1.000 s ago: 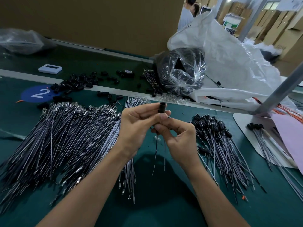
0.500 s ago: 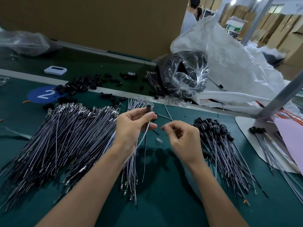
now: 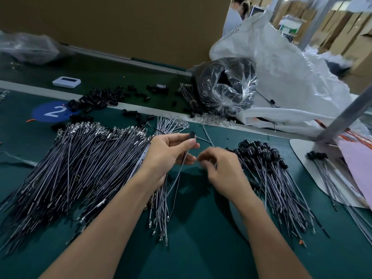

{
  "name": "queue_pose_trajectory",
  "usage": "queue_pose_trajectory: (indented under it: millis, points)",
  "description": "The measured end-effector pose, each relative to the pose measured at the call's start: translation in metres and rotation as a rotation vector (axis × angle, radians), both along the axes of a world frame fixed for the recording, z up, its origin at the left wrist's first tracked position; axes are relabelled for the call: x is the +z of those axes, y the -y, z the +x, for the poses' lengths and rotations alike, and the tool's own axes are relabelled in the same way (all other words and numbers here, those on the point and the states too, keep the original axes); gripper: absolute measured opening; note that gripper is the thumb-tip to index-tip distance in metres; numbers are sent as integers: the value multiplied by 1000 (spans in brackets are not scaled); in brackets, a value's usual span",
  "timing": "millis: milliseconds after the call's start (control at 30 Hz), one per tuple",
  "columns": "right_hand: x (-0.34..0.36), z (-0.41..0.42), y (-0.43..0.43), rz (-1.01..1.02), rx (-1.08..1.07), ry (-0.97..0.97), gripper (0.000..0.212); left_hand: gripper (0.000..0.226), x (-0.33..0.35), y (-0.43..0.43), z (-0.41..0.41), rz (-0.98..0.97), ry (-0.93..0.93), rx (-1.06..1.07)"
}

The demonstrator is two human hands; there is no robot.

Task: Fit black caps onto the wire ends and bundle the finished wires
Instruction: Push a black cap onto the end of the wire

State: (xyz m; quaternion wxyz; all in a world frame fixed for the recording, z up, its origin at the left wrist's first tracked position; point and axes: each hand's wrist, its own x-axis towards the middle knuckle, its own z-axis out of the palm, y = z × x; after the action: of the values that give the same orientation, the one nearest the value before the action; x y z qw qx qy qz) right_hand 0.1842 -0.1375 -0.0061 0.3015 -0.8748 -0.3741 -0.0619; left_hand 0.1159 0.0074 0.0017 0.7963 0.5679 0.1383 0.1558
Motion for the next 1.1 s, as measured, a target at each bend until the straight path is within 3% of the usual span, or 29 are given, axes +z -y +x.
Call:
queue_pose_trajectory:
  millis: [100, 200, 333, 633, 833, 1100]
  points:
    - [8, 5, 4, 396, -92, -124, 20, 18, -1, 2, 1, 92, -2, 10]
    - [10, 7, 5, 547, -30, -268, 24, 22, -3, 5, 2, 228, -1, -5]
    - [8, 5, 2, 504, -5, -243, 20, 28, -6, 6, 3, 359, 34, -32]
    - [8, 5, 4, 479, -28, -212, 18, 27, -9, 6, 4, 444, 85, -27]
    - [10, 8, 9, 608, 38, -491, 14, 30, -9, 5, 4, 439, 130, -83]
    - [6, 12, 12, 615, 141, -505, 14, 31, -11, 6, 2, 430, 189, -143]
